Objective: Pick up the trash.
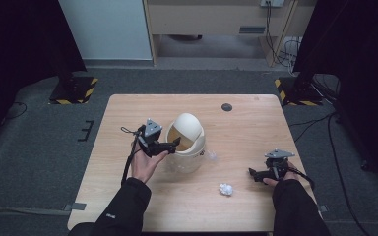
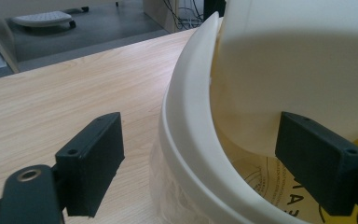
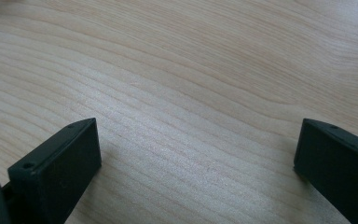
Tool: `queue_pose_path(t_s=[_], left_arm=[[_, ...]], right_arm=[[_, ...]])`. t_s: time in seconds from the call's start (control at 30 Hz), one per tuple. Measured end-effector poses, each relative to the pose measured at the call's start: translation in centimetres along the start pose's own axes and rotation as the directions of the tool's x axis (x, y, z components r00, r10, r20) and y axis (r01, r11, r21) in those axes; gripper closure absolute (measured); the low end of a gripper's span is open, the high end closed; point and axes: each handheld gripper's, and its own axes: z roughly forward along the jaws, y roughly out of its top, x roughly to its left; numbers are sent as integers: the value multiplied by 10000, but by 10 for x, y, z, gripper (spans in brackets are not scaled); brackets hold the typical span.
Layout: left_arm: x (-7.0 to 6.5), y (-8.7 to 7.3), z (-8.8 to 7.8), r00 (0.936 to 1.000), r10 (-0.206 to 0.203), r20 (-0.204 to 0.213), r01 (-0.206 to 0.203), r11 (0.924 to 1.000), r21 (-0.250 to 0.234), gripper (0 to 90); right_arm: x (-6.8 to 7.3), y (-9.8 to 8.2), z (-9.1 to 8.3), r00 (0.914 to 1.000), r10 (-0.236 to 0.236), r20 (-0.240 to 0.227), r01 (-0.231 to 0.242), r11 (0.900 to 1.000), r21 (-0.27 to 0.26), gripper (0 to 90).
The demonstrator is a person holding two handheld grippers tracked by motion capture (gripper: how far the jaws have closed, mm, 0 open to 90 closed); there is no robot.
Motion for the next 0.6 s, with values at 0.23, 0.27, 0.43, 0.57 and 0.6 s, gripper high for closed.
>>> queue_pose_path(t_s=[0.23, 0.27, 0.43, 0.57, 0.6], left_arm=[[2, -1, -20, 9999, 112, 95, -109, 9995, -296, 153], [2, -3, -25, 9998, 144, 102, -140, 9993, -347, 153], [4, -11, -44, 9997, 135, 208, -125, 9988, -470, 154], [3, -19, -56, 9993, 156, 347, -138, 9985, -523, 157], [3, -19, -56, 9993, 156, 347, -138, 9985, -523, 157]], right_arm=[[0, 0, 0, 10000, -9, 5, 9, 10000, 2, 7], [0, 0, 0, 10000, -12, 6, 12, 10000, 0, 7], [0, 0, 0, 10000, -11, 7, 11, 10000, -1, 7], [0, 0, 0, 10000, -10, 5, 10, 10000, 0, 7], [0, 0, 0, 10000, -10, 5, 10, 10000, 0, 7]])
